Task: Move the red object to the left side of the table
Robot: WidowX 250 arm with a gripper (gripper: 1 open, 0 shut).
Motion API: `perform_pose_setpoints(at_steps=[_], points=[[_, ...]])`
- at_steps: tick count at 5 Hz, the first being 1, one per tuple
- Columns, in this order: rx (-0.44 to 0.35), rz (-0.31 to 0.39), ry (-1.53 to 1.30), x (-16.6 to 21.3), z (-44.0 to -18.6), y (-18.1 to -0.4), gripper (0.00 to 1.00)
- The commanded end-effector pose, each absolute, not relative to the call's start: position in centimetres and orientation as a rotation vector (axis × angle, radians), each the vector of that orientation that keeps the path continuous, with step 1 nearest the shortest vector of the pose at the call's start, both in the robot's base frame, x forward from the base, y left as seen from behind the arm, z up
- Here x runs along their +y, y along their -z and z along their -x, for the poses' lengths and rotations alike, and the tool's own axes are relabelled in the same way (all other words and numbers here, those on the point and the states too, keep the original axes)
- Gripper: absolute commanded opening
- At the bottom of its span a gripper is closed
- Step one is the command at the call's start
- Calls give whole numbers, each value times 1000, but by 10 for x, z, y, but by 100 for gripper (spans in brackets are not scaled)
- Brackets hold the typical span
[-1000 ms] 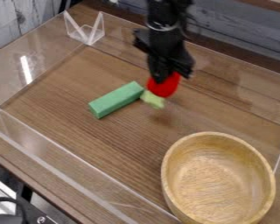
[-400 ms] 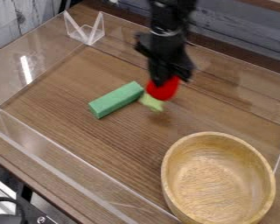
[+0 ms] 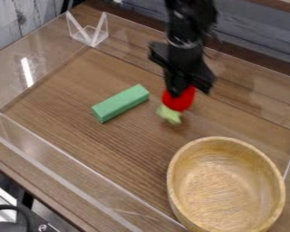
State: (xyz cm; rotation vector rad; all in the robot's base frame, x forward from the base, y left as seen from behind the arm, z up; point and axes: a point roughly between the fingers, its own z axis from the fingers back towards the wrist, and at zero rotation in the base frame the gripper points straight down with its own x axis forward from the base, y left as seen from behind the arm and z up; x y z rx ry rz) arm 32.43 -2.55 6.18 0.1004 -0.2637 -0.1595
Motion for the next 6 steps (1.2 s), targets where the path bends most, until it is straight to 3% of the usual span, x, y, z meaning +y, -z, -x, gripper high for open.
perform_pose_setpoints(at_steps=[1,2,3,6], points=[[-319,-121,96,13,-329,-83,0],[-320,-143,31,56,-324,-87,0],[-315,-144,39,47,-325,-81,0],[-324,-103,43,38,-322,-98,0]])
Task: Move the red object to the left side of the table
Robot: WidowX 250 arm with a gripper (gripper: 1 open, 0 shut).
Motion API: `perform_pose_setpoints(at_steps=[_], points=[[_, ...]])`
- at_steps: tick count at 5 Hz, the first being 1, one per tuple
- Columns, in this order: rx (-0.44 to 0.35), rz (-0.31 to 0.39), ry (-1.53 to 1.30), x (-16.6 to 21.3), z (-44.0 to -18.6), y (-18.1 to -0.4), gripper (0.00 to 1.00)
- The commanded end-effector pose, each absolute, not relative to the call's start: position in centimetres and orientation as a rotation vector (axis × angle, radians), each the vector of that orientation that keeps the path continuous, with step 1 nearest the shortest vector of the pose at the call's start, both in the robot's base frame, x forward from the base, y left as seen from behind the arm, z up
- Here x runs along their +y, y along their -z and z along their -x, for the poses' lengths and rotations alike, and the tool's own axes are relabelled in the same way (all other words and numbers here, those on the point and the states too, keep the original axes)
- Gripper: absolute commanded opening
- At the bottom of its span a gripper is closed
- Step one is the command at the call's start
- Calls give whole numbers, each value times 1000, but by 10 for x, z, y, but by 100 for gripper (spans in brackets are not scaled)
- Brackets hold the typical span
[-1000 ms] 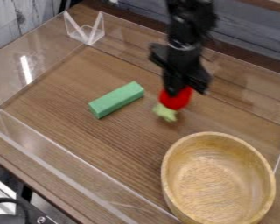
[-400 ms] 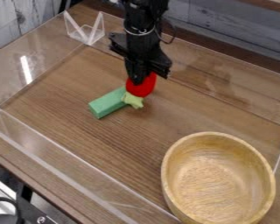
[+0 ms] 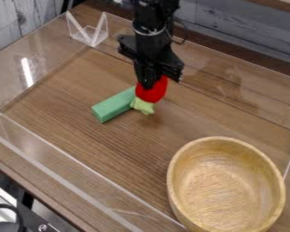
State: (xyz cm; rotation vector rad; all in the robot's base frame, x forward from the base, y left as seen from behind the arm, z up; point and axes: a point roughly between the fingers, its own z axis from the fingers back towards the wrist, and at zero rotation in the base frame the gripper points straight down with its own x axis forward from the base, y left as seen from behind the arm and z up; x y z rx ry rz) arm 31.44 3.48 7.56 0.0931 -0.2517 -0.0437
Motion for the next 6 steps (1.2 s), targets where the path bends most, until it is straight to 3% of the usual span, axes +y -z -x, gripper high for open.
perform_pose_setpoints(at_steps=[1,4,6], points=[[-337,-104,26,47,-320,-107,0],[-329,-168,-111,134,-318,-104,0],[-304,-202,-168,181,-324,-84,0]])
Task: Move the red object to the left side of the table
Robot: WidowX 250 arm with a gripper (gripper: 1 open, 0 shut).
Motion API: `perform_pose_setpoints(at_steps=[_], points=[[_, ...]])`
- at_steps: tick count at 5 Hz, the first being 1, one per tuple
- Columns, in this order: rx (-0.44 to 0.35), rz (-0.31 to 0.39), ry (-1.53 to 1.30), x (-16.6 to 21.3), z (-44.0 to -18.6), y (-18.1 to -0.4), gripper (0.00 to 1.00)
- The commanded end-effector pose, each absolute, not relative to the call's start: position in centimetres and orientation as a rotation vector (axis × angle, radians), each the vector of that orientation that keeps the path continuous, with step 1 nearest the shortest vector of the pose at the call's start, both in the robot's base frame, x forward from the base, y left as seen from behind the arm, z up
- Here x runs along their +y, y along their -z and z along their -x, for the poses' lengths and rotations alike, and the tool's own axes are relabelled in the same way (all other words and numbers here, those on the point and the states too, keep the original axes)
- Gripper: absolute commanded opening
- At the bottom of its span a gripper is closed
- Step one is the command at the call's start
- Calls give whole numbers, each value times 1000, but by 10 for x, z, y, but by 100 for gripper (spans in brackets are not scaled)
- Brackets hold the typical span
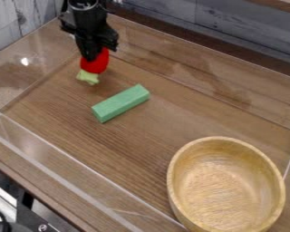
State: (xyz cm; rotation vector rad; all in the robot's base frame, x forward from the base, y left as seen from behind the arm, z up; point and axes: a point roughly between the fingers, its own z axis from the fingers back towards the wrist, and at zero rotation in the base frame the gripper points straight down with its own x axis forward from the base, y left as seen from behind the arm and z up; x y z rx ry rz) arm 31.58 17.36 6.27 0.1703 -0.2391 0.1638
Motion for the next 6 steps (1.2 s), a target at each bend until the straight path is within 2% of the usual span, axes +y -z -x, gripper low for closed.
perform_pose_setpoints(at_steps=[1,2,6], points=[[-277,-206,-170,187,-328,-71,0],[-259,-211,-168,190,-331,-61,0],[-206,-201,-159,187,-335,-42,0]])
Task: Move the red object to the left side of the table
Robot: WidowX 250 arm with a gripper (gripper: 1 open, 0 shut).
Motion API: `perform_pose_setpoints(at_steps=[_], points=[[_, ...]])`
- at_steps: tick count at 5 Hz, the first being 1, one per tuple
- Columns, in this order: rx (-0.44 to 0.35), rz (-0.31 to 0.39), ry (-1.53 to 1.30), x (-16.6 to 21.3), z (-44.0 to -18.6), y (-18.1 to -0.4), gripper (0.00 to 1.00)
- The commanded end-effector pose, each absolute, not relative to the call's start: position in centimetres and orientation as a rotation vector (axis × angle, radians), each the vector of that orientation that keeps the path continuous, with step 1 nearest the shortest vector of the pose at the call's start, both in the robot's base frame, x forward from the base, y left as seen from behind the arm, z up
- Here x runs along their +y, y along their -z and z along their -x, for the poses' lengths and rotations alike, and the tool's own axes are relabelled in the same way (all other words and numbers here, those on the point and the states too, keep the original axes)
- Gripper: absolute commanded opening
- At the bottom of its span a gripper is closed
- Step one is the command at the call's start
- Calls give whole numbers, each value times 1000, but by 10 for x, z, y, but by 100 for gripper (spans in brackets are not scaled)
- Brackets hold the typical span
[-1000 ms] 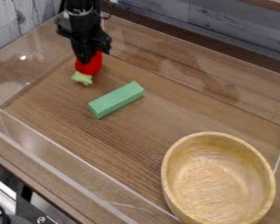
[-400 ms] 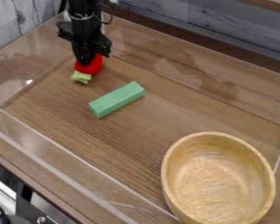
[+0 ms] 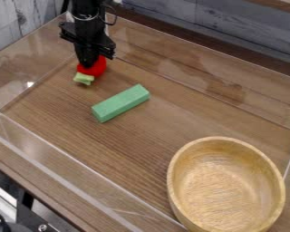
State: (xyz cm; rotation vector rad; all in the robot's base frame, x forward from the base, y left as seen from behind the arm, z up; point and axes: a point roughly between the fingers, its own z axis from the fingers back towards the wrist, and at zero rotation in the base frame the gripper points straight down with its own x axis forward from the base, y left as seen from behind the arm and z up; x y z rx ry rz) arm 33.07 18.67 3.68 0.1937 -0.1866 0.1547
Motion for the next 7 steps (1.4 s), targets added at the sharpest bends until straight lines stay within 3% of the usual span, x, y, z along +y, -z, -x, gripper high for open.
perform_pose_setpoints(at_steps=[1,7], points=[[-194,-198,-157,186,-335,-39,0],[-118,-173,-150,179,-335,-17,0]])
